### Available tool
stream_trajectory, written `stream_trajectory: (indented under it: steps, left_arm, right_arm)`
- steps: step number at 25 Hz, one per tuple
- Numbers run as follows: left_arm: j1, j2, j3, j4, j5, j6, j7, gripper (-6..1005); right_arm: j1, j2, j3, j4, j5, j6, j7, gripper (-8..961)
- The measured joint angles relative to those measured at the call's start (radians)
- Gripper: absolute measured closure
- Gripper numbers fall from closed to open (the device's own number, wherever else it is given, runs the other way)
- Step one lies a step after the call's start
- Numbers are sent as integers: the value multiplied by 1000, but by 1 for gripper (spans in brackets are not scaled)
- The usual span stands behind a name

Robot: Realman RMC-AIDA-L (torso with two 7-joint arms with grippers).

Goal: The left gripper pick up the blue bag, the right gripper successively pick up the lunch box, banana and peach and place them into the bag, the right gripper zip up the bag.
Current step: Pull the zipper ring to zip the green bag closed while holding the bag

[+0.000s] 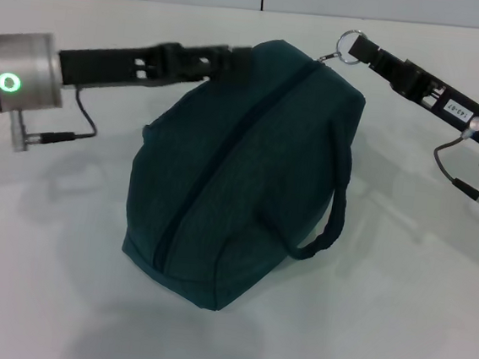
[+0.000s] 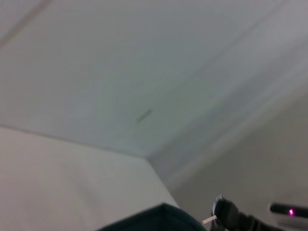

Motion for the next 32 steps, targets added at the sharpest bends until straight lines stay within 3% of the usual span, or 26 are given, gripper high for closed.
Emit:
stream_trajectory:
  steps: [7, 18, 27, 32]
  left_arm:
    - [-32, -12, 26, 11, 62, -3, -1, 124]
    - [-27, -15, 35, 13, 43, -24, -4, 238]
    - [-36, -25, 52, 12, 39, -24, -18, 454]
    - [-32, -23, 47, 4, 2, -30, -40, 699]
  right_arm:
    - [-1, 0, -1, 1, 11, 0, 0, 946]
    - [-14, 0, 0, 3, 12, -13, 0, 946]
    - [-22, 0, -1, 3, 14, -23, 0, 945]
    - [-27, 0, -3, 3, 27, -26, 1, 945]
